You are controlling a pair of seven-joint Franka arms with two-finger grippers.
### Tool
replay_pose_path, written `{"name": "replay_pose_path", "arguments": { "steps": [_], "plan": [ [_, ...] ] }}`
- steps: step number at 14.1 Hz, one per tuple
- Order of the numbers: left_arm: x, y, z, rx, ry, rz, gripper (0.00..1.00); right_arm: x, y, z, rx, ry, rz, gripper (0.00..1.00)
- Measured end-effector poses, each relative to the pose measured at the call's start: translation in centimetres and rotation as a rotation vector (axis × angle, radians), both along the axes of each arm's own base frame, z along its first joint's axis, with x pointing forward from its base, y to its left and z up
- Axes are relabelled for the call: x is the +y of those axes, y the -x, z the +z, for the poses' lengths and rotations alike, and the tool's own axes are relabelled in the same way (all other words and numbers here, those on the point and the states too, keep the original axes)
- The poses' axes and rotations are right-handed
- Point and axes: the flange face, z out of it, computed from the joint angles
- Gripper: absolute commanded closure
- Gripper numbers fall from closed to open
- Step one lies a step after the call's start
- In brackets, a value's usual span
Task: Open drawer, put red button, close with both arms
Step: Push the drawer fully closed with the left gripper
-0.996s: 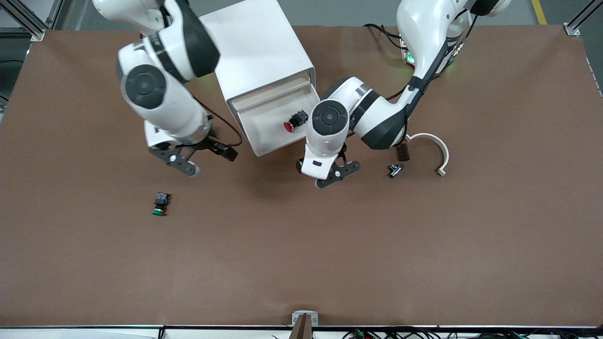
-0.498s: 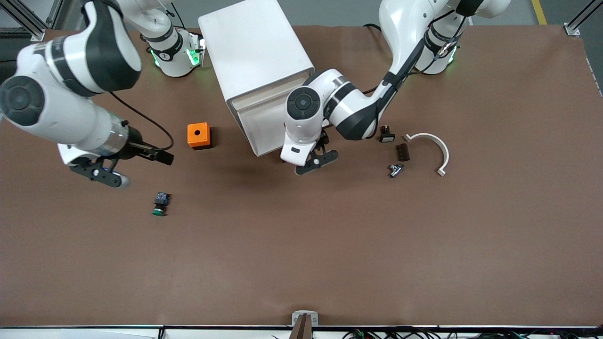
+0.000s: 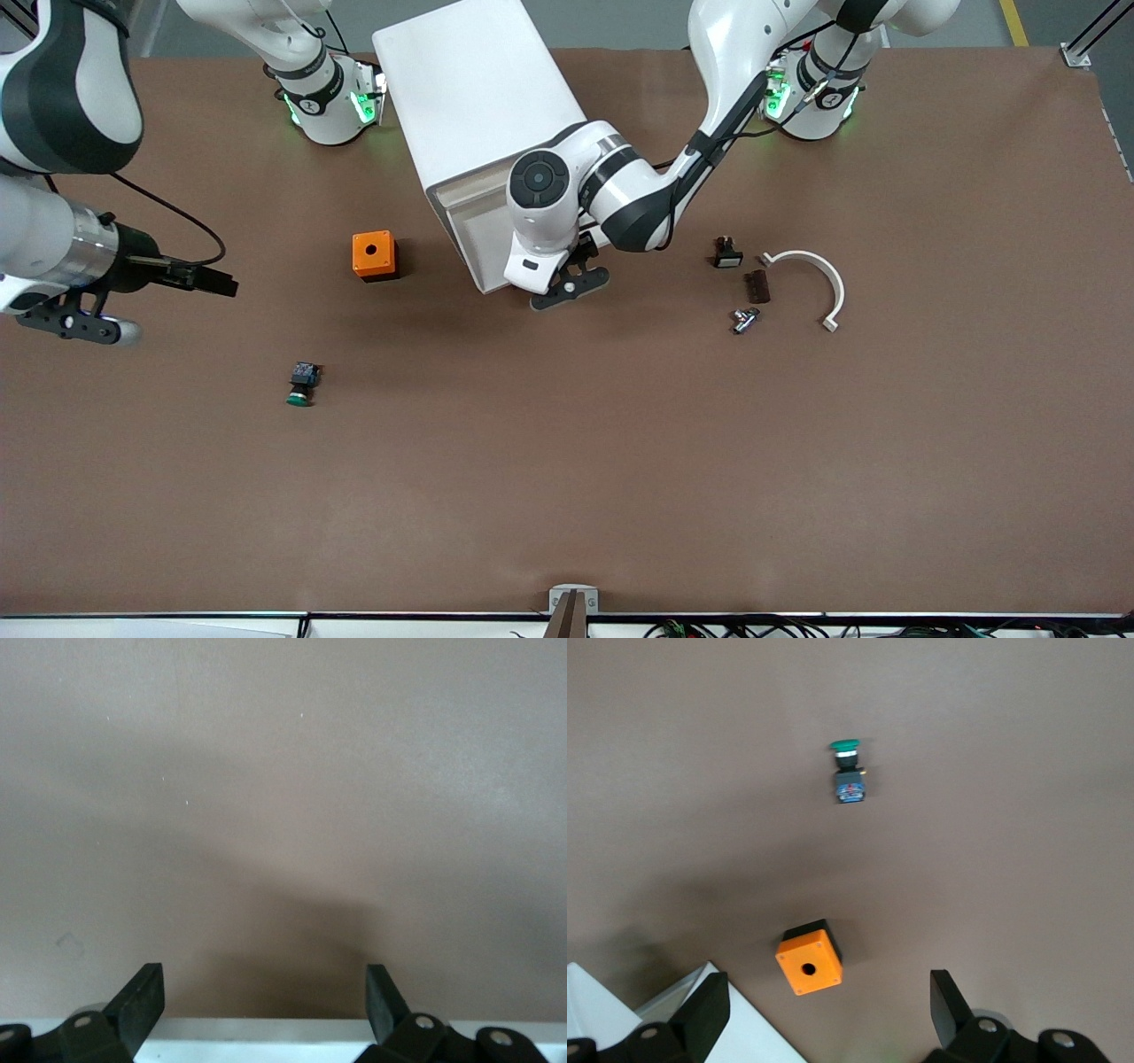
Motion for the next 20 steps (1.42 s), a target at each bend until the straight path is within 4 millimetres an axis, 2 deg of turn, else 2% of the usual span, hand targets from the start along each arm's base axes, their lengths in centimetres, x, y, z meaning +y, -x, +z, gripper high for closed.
{"name": "replay_pose_path", "arguments": {
  "steps": [6,8,11,15,20],
  "plan": [
    [-1.9,2.9,-0.2,0.079,0.030,0.069,0.00,-5.3,0.7,0.7,0.007,0.005,0.057,0.00],
    [-2.2,3.6,-0.4,0.123,0.044,0.108,0.00,-6.8,0.9,1.6,0.008,0.013,0.052,0.00],
    [-3.1,5.0,-0.5,0.181,0.067,0.150,0.00,-7.4,1.0,2.6,0.008,0.017,0.043,0.00],
    [-4.4,7.5,-1.0,0.229,0.068,0.155,0.00,-7.7,1.0,2.7,0.008,0.019,0.039,0.00],
    [-4.4,8.2,-1.7,0.245,0.057,0.154,0.00,-7.6,0.8,4.0,-0.021,0.023,0.040,0.00]
  ]
}}
